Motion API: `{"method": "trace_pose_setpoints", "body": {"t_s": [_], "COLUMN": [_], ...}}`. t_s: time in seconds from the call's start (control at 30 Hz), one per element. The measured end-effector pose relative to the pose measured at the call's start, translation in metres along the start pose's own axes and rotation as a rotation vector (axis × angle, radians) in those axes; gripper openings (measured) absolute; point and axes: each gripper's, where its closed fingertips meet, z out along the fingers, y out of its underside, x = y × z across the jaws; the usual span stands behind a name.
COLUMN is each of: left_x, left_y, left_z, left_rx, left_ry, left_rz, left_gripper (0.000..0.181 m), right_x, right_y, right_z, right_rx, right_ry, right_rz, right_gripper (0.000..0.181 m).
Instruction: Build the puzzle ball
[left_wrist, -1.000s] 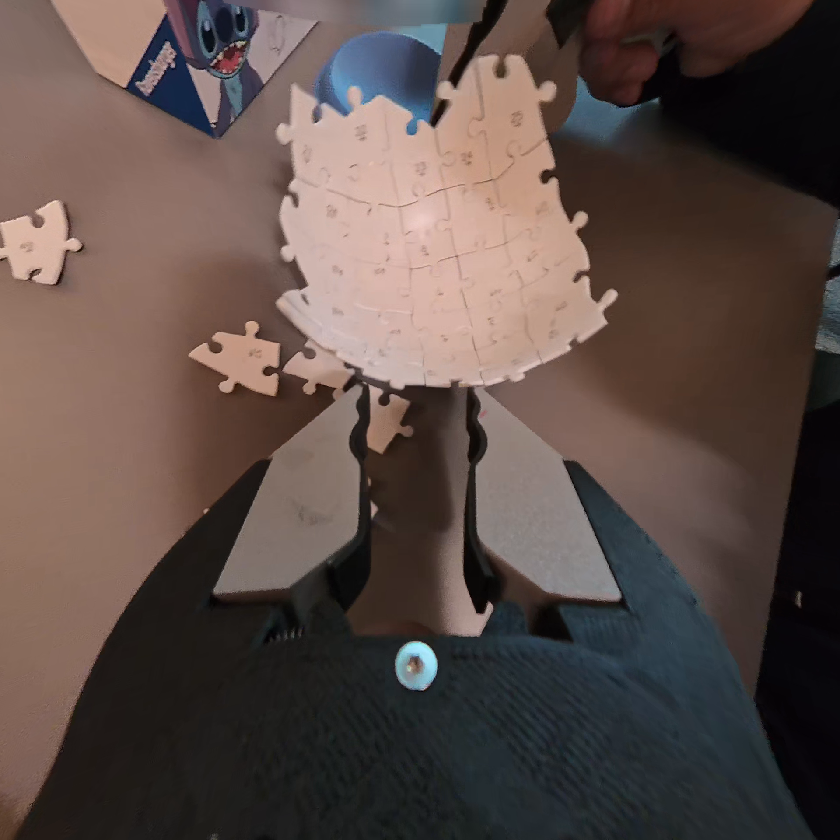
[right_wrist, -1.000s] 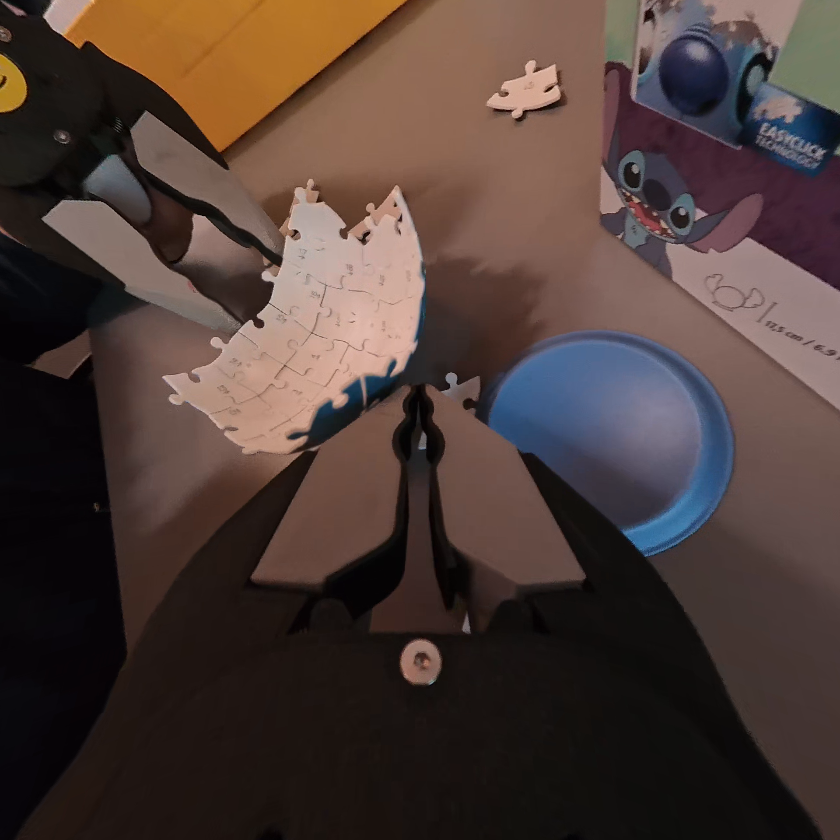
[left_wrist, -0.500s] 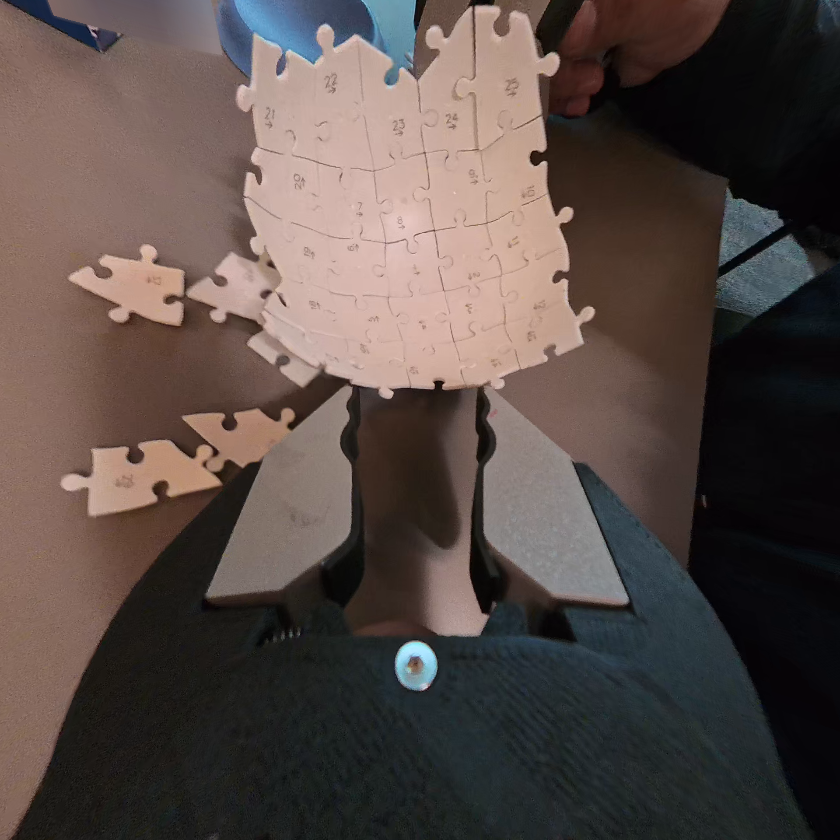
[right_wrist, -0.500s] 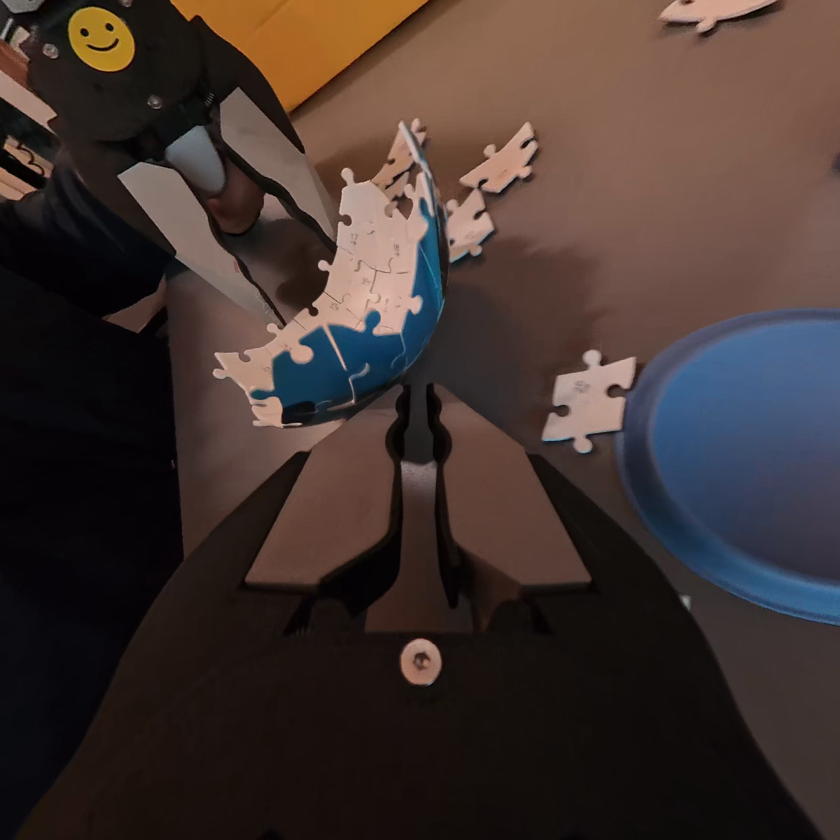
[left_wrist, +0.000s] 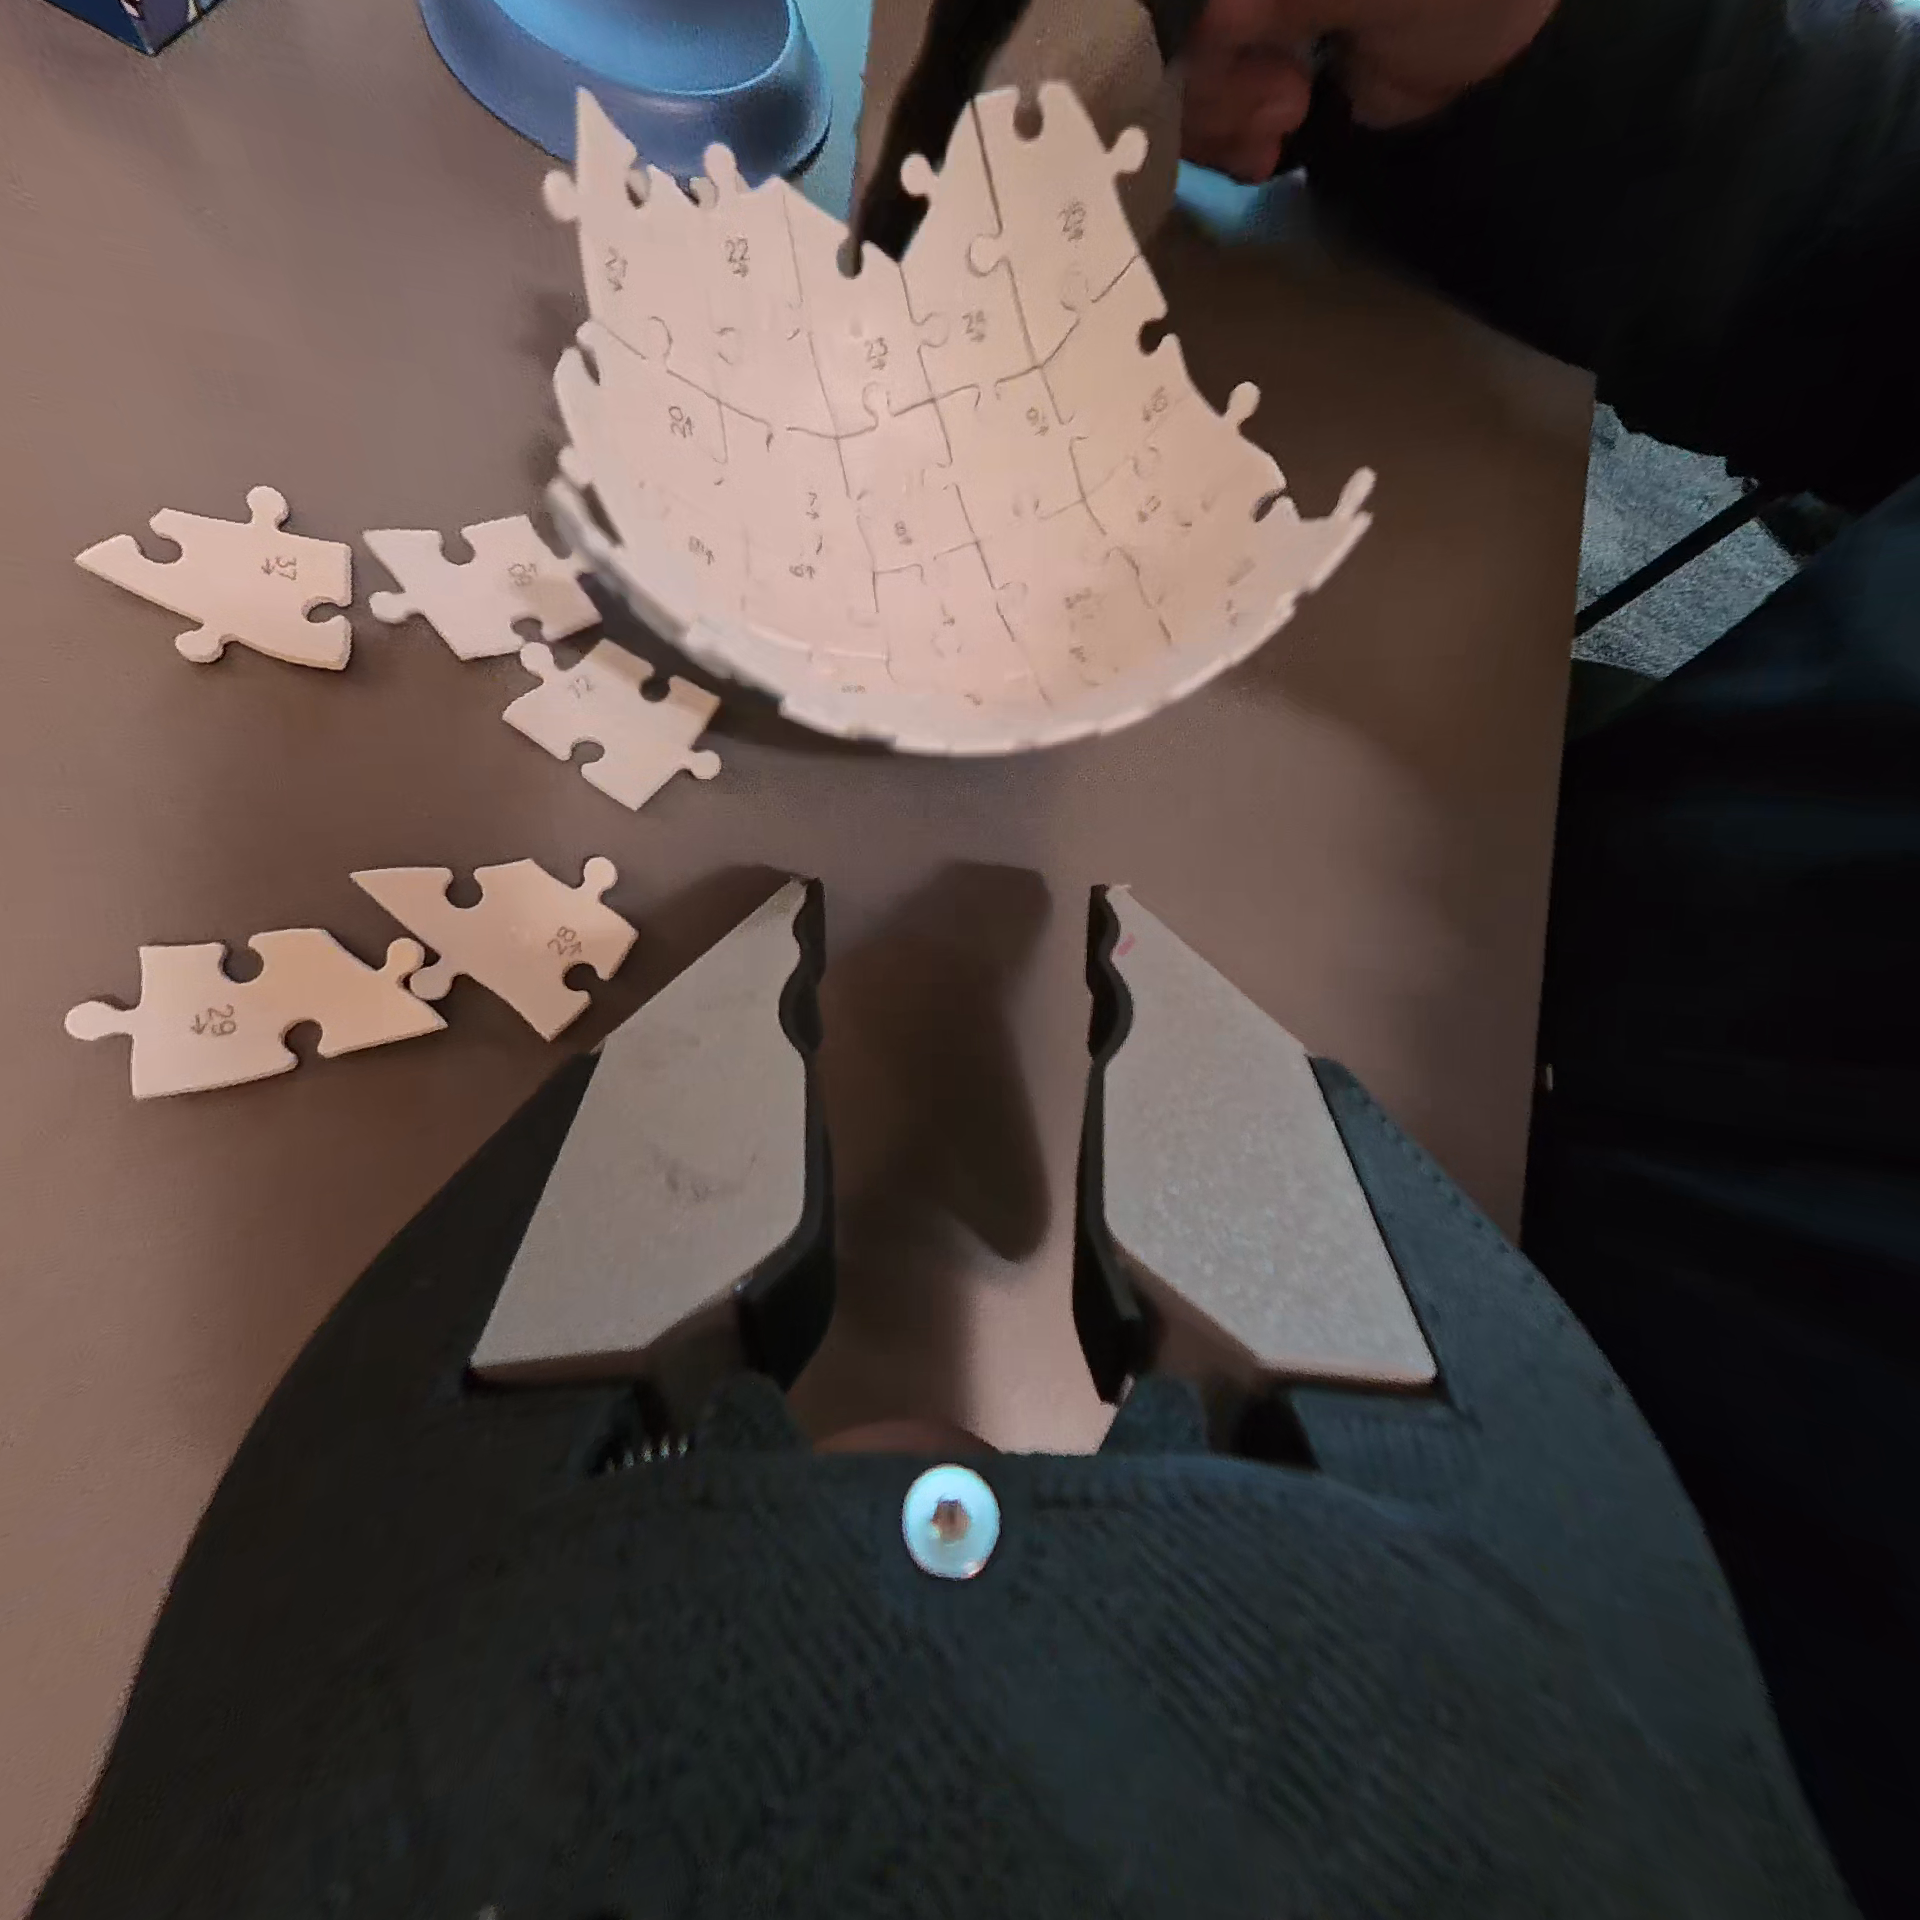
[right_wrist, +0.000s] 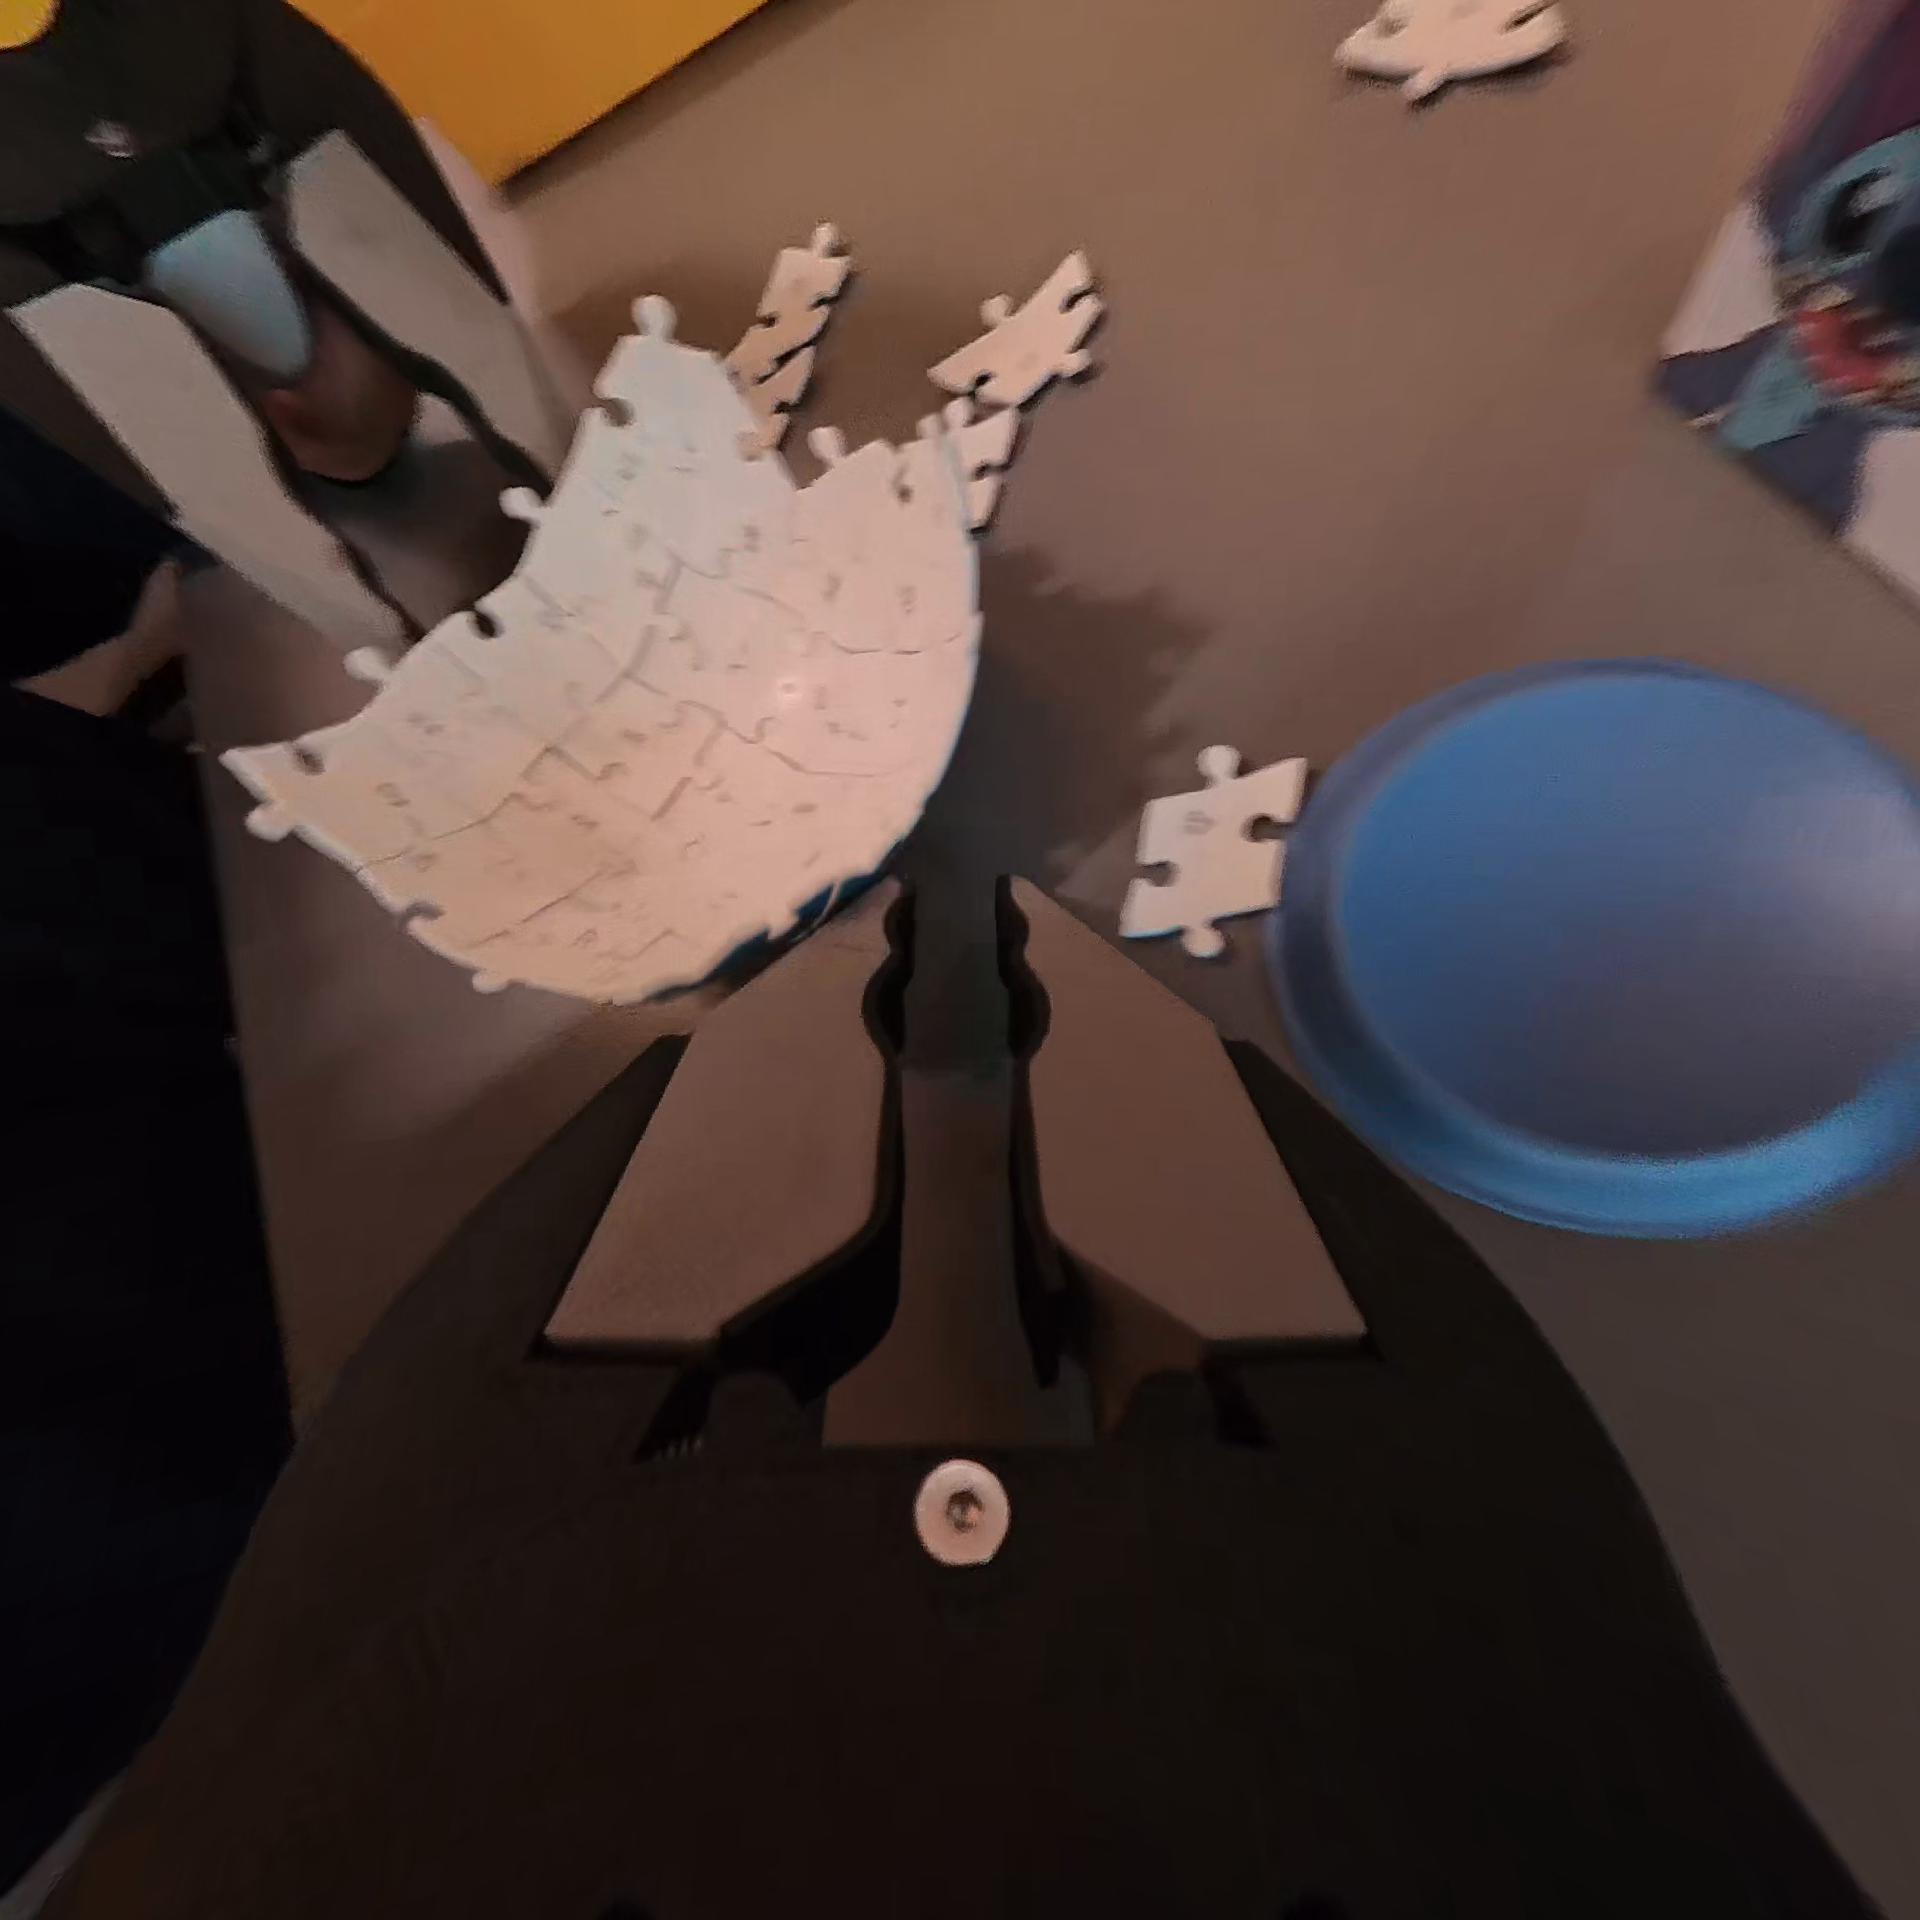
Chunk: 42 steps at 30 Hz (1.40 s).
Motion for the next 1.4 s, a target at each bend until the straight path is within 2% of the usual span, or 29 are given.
{"method": "trace_pose_setpoints", "body": {"t_s": [0.1, 0.23, 0.37, 0.43, 0.57, 0.83, 1.0, 1.1, 1.27, 1.4], "left_x": [0.000, 0.002, 0.005, 0.004, 0.004, 0.005, 0.004, 0.004, 0.008, 0.009], "left_y": [0.001, 0.002, 0.003, 0.005, 0.010, 0.012, 0.012, 0.011, 0.011, 0.010], "left_z": [-0.001, -0.002, -0.003, -0.004, -0.008, -0.010, -0.013, -0.015, -0.019, -0.016], "left_rx": [0.002, 0.005, 0.007, 0.002, 0.004, 0.011, 0.027, 0.049, 0.072, 0.043], "left_ry": [0.001, 0.000, 0.000, -0.006, -0.011, -0.003, -0.008, 0.003, 0.033, 0.044], "left_rz": [0.000, 0.009, 0.016, 0.019, 0.018, 0.024, 0.022, 0.015, -0.004, 0.006], "left_gripper": [0.049, 0.049, 0.049, 0.049, 0.049, 0.049, 0.049, 0.049, 0.048, 0.049], "right_x": [0.019, 0.037, 0.038, 0.032, 0.022, 0.044, 0.051, 0.052, 0.047, 0.045], "right_y": [-0.007, -0.009, -0.009, -0.002, 0.017, 0.039, 0.042, 0.040, 0.005, -0.003], "right_z": [-0.010, -0.006, -0.001, -0.004, -0.018, -0.053, -0.059, -0.061, -0.083, -0.106], "right_rx": [0.011, -0.030, -0.069, -0.101, -0.166, -0.244, -0.203, -0.135, 0.027, 0.101], "right_ry": [0.101, 0.208, 0.230, 0.204, 0.176, 0.343, 0.385, 0.360, 0.327, 0.395], "right_rz": [-0.029, -0.094, -0.152, -0.165, -0.200, -0.175, -0.050, 0.025, 0.109, 0.134], "right_gripper": [0.013, 0.012, 0.006, 0.000, 0.000, 0.007, 0.013, 0.013, 0.017, 0.017]}}
